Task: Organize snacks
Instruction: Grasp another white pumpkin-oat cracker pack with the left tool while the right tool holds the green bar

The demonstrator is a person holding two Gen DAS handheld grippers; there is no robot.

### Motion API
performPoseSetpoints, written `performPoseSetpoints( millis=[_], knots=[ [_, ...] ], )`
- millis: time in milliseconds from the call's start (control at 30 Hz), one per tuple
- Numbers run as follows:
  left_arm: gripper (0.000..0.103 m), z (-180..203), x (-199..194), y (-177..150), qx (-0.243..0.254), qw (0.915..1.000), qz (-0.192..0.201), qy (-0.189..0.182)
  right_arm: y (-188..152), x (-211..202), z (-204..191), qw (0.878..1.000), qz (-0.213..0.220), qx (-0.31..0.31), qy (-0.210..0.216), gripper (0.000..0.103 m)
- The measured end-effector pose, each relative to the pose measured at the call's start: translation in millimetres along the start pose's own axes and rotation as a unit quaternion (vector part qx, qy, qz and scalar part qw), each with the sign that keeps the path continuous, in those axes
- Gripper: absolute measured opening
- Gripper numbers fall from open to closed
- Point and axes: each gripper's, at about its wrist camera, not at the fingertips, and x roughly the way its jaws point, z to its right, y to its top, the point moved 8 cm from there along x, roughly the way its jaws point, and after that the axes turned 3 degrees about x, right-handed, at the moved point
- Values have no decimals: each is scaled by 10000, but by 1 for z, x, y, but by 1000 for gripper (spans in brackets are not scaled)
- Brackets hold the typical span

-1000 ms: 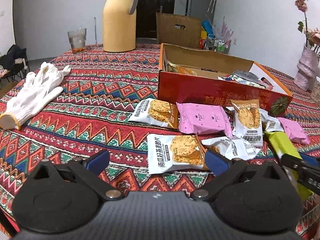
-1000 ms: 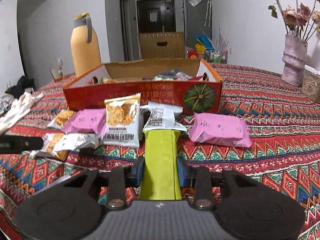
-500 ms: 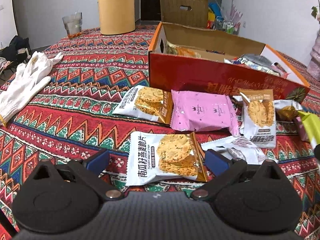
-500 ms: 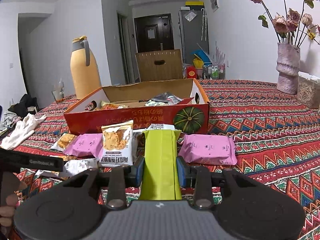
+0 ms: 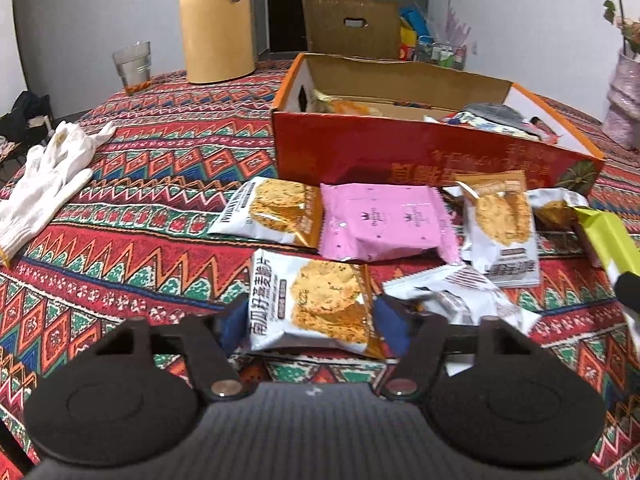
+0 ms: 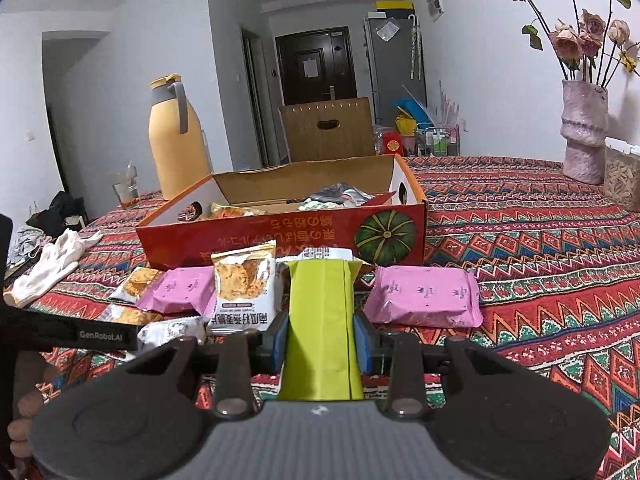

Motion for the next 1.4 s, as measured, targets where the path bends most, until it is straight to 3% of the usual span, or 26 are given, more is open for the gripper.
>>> performPoseSetpoints(
  millis=[233,267,333,400,533,633,767,800,1267,1400],
  knots=[
    [60,-3,-13,3,-43,9999,135,-72,4,-10,-5,9999,105,-49,1,33],
    [51,-4,-17,5,-44,9998,186,-80,5,-11,-5,9999,129,-58,3,33],
    [48,-5,-23,7,-64,9996,245,-138,7,-15,-7,9998,177,-78,7,33],
    [38,-6,-30,9,-42,9993,330,-163,9,-19,-9,9997,219,-95,12,33],
    [37,-8,-36,11,-53,9990,406,-182,12,-24,-13,9995,282,-121,24,33],
    [43,-11,-38,10,-99,9990,411,-176,12,-27,-14,9995,292,-139,22,33],
    [73,-17,-35,7,-178,9990,373,-157,11,-27,-14,9995,279,-144,-11,33],
    [76,-18,-33,6,-188,9991,359,-138,10,-27,-13,9995,271,-141,-18,33],
    [91,-5,1,-4,-22,10000,-71,-56,0,-9,-2,10000,46,-11,-9,33],
    [87,-2,3,-5,44,10000,-11,-35,-2,-6,-2,10000,8,2,30,33]
  ],
)
